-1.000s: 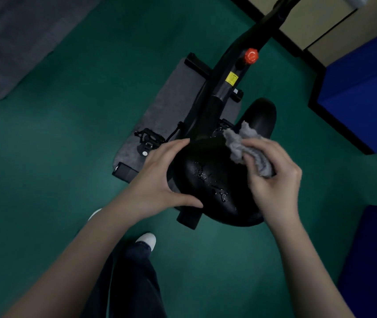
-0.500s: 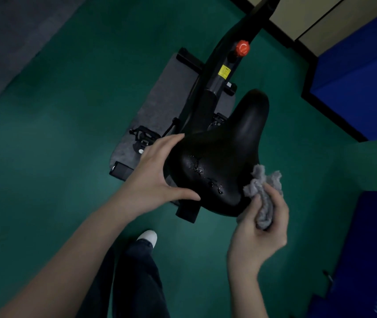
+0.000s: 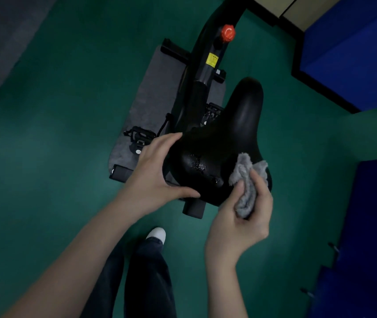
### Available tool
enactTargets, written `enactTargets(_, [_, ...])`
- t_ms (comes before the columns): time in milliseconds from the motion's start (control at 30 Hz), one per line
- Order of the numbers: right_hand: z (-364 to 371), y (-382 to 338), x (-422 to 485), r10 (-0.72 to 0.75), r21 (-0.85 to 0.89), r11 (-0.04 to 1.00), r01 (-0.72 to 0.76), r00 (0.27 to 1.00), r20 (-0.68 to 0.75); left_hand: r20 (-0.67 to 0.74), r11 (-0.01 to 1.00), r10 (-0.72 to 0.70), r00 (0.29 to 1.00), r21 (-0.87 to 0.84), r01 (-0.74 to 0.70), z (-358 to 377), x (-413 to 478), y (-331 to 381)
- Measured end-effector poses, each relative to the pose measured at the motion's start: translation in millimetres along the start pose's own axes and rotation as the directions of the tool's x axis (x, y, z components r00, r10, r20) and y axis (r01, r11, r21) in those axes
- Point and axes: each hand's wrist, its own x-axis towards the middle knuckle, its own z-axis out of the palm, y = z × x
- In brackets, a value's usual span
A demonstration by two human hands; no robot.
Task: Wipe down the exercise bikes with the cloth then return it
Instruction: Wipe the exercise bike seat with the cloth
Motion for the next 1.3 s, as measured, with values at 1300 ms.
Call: enactTargets(1300, [90.9,-69.6,106.0,-0.366,0.607,0.599,0.522,-0.495,0.788,-0.433,0.625,-0.444,0.784,-0.777,-0.075,107.7,-44.7,17.8])
